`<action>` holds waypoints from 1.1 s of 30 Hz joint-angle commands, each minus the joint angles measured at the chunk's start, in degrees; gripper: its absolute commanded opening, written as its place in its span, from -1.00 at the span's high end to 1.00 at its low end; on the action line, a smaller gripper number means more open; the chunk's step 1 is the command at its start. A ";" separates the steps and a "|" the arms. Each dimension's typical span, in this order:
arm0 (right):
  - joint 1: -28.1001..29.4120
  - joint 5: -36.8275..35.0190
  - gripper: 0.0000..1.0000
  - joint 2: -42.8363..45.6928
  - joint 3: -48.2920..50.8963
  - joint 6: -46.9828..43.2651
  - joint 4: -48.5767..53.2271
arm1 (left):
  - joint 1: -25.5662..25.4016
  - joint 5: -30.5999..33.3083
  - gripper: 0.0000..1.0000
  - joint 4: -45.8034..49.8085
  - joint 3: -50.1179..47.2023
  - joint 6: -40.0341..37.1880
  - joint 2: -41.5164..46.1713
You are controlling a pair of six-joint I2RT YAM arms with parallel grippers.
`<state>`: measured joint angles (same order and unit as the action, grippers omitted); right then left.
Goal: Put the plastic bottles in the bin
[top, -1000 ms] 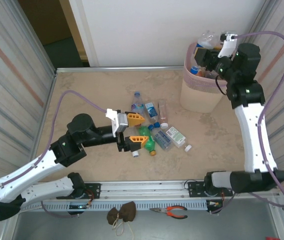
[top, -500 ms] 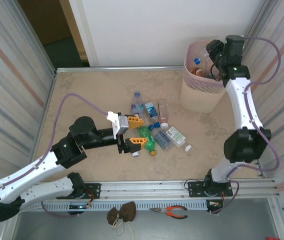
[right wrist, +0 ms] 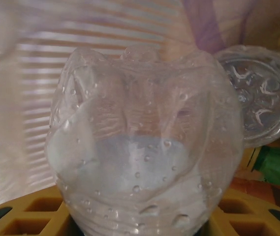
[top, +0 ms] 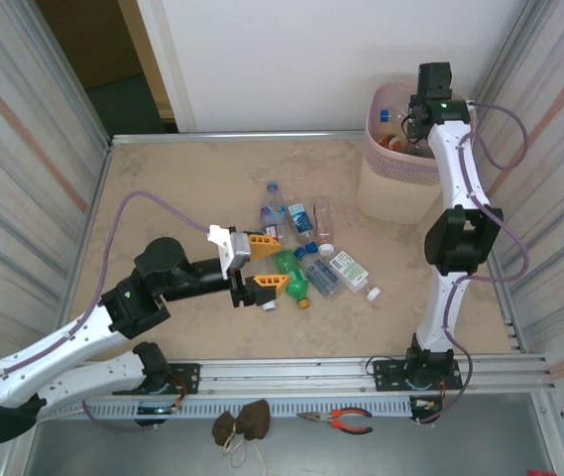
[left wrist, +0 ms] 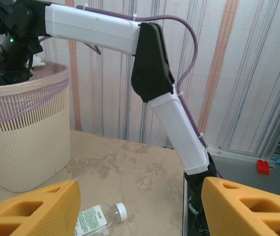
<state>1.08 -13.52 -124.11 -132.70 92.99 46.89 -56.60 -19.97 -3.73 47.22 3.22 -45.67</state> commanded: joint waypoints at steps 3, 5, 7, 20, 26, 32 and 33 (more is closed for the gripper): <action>0.25 -1.46 0.02 -4.72 -3.51 10.00 7.67 | 0.45 2.92 -0.31 -2.61 -1.19 0.79 1.44; 0.24 -1.36 -0.02 -5.90 -3.48 11.13 8.46 | 0.47 4.10 -0.31 -3.19 -1.75 0.77 1.93; 0.15 -0.94 -0.07 -7.03 -3.44 11.75 8.83 | 0.50 4.85 -0.30 -3.39 -2.11 0.77 2.29; -0.13 -0.02 -0.78 -4.84 -5.02 12.77 11.84 | 0.50 6.49 -0.30 -4.01 -2.60 0.75 2.45; -0.73 1.16 -0.95 -0.75 -5.13 11.89 12.96 | 0.46 7.04 -0.31 -3.92 -2.79 0.91 2.99; -1.39 2.53 -0.97 2.62 -5.11 10.12 14.60 | 0.48 8.60 -0.32 -4.72 -3.91 1.44 4.55; -1.48 2.74 -0.97 3.06 -5.13 9.73 14.80 | 0.48 8.87 -0.32 -4.80 -4.12 1.52 4.71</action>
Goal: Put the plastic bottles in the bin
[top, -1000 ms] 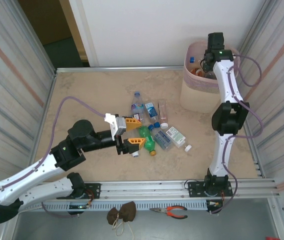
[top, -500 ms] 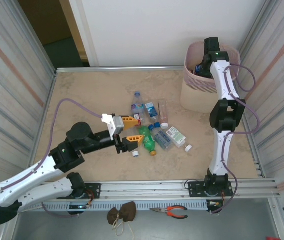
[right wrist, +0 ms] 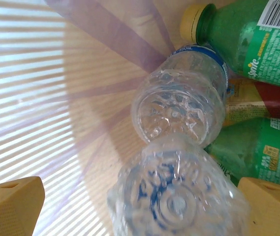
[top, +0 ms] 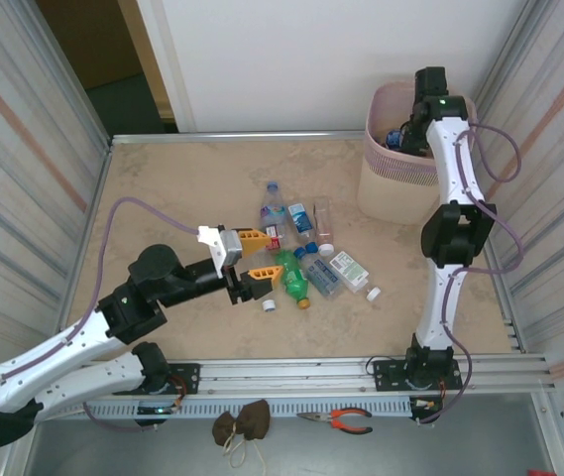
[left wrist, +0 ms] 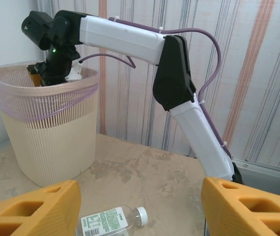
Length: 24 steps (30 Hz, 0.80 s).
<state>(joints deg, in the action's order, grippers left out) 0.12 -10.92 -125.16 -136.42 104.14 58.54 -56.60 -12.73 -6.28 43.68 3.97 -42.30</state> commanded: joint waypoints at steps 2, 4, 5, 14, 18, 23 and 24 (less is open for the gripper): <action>-0.76 0.56 -0.98 5.28 -1.32 -2.71 3.46 | 0.52 2.20 -0.32 -2.24 -0.83 1.00 1.84; -1.01 0.61 -0.98 6.16 -1.35 -4.82 3.45 | 0.49 2.75 -0.32 -2.24 -1.05 1.37 2.11; -1.14 0.71 -0.97 6.53 -1.14 -5.90 3.47 | 0.52 3.05 -0.32 -2.24 -1.10 1.47 2.26; -2.80 3.12 -0.75 13.05 6.59 -25.59 -5.37 | 0.52 3.62 -0.31 -1.04 -0.69 1.64 -0.27; -4.10 9.14 -0.66 14.59 6.19 -44.91 -9.84 | 0.52 7.75 -0.30 3.95 1.62 1.93 -2.84; -4.18 12.96 -0.59 18.25 7.40 -66.17 -10.03 | 1.05 12.62 -0.30 10.53 4.77 2.21 -6.71; -4.21 13.93 -0.58 19.08 7.72 -69.24 -9.72 | 1.53 12.86 -0.30 11.73 5.44 2.73 -7.57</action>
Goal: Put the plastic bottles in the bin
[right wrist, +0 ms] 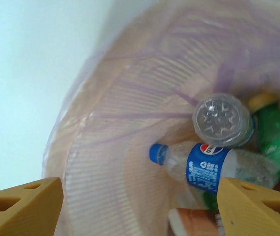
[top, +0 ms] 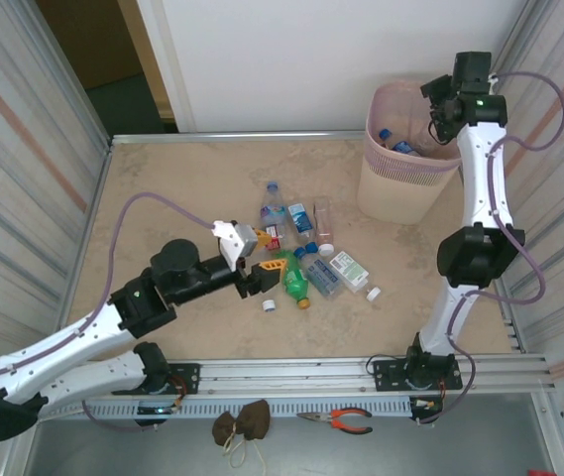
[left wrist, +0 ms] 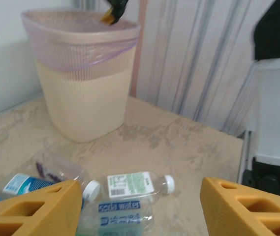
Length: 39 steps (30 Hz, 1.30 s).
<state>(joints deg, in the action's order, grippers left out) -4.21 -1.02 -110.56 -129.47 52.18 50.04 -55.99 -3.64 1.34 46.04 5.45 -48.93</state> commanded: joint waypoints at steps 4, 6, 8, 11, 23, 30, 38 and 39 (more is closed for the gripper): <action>0.24 5.85 -0.57 8.30 2.36 -25.77 1.10 | 3.73 4.41 -0.30 8.53 5.21 4.50 -3.97; 0.40 5.67 -0.56 10.69 3.82 -28.28 1.61 | 5.65 4.81 -0.30 10.76 5.92 6.69 -5.04; 0.88 4.42 -0.56 13.27 5.55 -30.86 2.22 | 7.92 5.20 -0.29 13.20 6.44 8.94 -6.27; 1.67 2.15 -0.57 17.67 9.39 -33.66 1.99 | 11.58 4.06 -0.28 16.60 6.94 11.22 -8.00; 2.88 0.89 -0.57 36.90 30.82 -37.85 -5.47 | 27.13 -15.87 -0.27 31.93 13.17 -15.62 -17.43; 3.25 0.93 -0.57 40.35 33.04 -37.86 -4.89 | 37.08 -23.07 -0.27 32.76 15.21 -36.53 -23.21; 4.07 0.48 -0.57 41.89 34.07 -37.86 -5.24 | 44.83 -31.58 -0.30 30.28 17.07 -52.04 -30.83; 4.12 0.49 -0.57 42.07 34.33 -37.79 -5.43 | 44.85 -30.89 -0.30 30.12 17.06 -54.11 -31.88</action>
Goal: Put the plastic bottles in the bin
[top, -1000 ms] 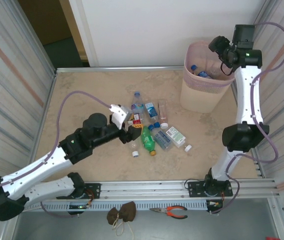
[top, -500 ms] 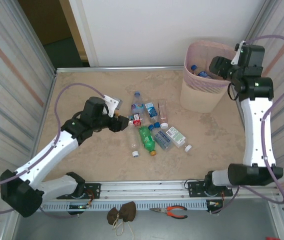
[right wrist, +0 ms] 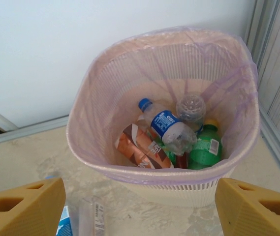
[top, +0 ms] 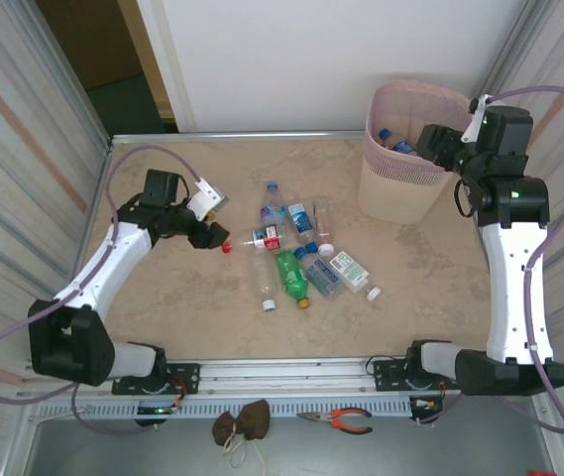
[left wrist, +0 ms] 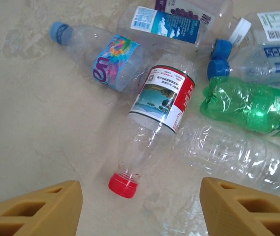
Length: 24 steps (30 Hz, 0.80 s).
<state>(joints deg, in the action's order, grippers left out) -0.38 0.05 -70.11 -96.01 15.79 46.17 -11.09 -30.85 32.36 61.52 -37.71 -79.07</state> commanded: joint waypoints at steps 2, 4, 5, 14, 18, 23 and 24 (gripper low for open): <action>0.37 -0.63 -0.57 2.06 1.43 -1.36 -2.17 | -0.07 -2.25 -0.31 -1.19 1.50 -13.95 -3.81; 0.38 -0.88 -0.57 2.95 2.50 -1.13 -3.20 | -0.07 0.29 -0.33 -1.66 1.50 -15.86 -5.92; 0.38 -0.92 -0.57 3.39 3.00 -0.88 -3.81 | -0.11 1.54 -0.34 -1.82 1.50 -16.80 -7.00; 0.56 -1.59 -0.55 4.59 4.25 -0.58 -5.03 | -0.07 4.31 -0.42 -3.00 0.54 -22.29 -13.82; 0.80 -1.16 -0.55 4.42 4.69 -0.06 -5.12 | -0.14 4.51 -0.45 -3.23 1.35 -22.99 -16.96; 1.08 -1.60 -0.55 4.40 5.45 -0.06 -5.47 | -0.80 4.81 -0.45 -2.66 1.96 -24.25 -20.42; 1.06 -1.66 -0.55 4.45 5.56 -0.13 -5.61 | -1.08 5.00 -0.45 -2.57 2.14 -24.39 -20.98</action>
<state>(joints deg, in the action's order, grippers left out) 0.38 -0.38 -66.50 -91.07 15.86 41.78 -11.40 -26.24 29.43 61.93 -59.86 -98.91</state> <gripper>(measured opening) 0.777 0.724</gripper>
